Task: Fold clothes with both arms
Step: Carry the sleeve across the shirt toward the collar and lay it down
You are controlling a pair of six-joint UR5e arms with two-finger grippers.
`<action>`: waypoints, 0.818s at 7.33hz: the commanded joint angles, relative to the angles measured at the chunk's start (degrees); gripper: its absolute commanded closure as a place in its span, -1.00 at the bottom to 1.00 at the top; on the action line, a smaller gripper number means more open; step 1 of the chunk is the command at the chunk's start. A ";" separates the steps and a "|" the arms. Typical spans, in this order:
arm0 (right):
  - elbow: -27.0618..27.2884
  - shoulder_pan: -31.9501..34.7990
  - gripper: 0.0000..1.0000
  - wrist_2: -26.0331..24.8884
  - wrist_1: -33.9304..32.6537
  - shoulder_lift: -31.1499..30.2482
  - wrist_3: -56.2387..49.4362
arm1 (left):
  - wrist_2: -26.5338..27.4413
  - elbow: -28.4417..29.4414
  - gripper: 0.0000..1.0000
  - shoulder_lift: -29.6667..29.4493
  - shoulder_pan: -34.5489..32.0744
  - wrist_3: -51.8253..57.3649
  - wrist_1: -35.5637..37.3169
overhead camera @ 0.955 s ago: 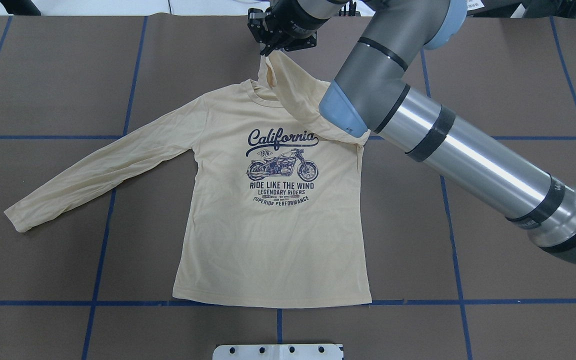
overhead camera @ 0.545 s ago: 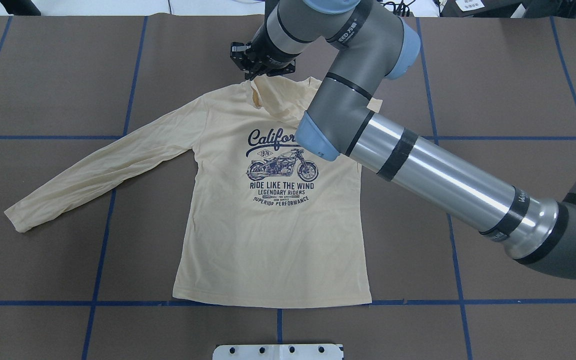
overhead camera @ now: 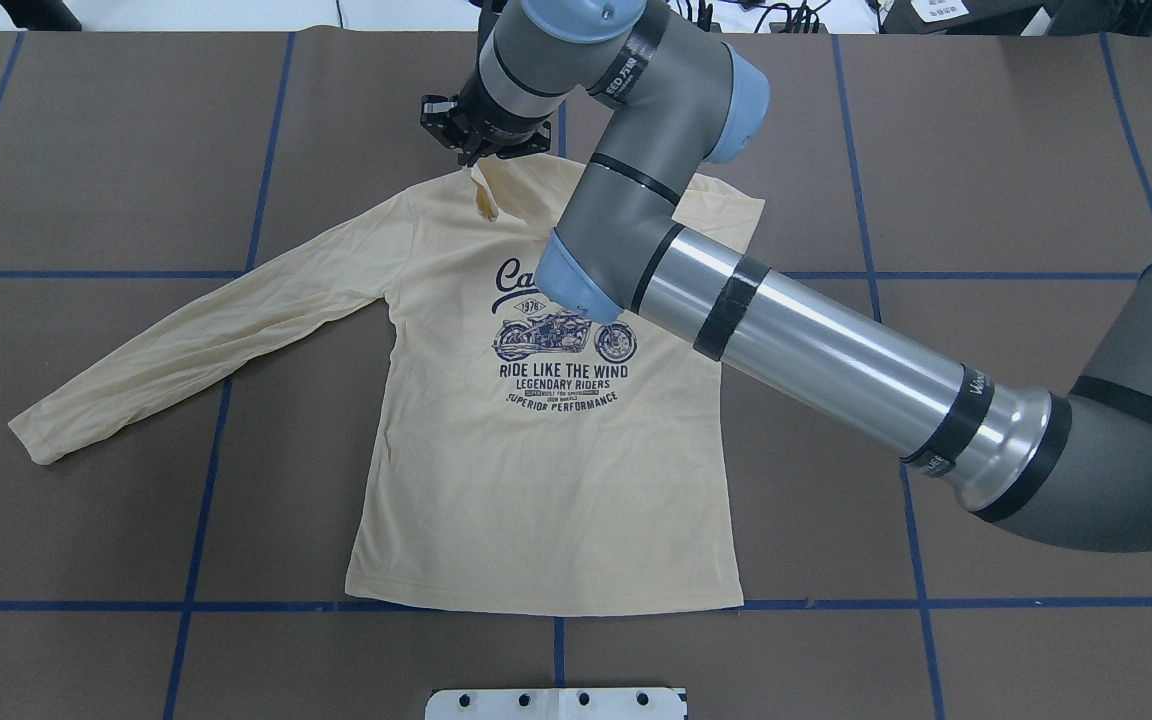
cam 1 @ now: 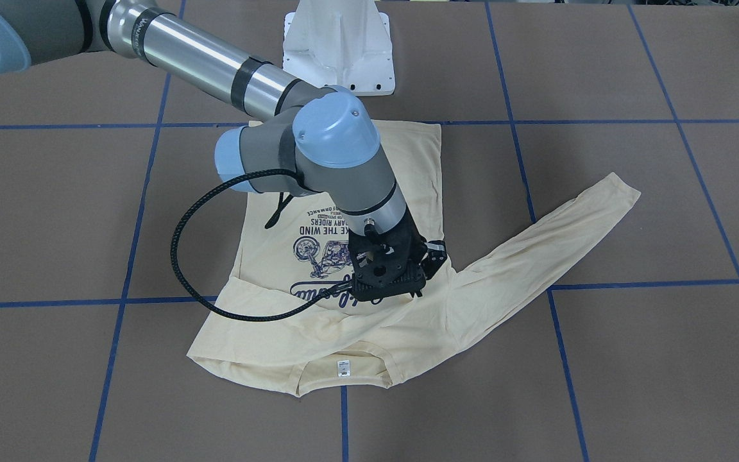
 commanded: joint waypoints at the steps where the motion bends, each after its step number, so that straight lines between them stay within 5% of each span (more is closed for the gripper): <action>1: -8.30 -3.19 -0.99 -8.01 6.78 4.44 0.11 | 0.00 0.36 -0.99 -0.02 0.03 -0.01 -0.20; 6: -8.17 -3.12 -0.99 -9.72 6.37 4.73 2.91 | -1.92 0.02 -0.99 -0.28 0.03 -1.75 -0.46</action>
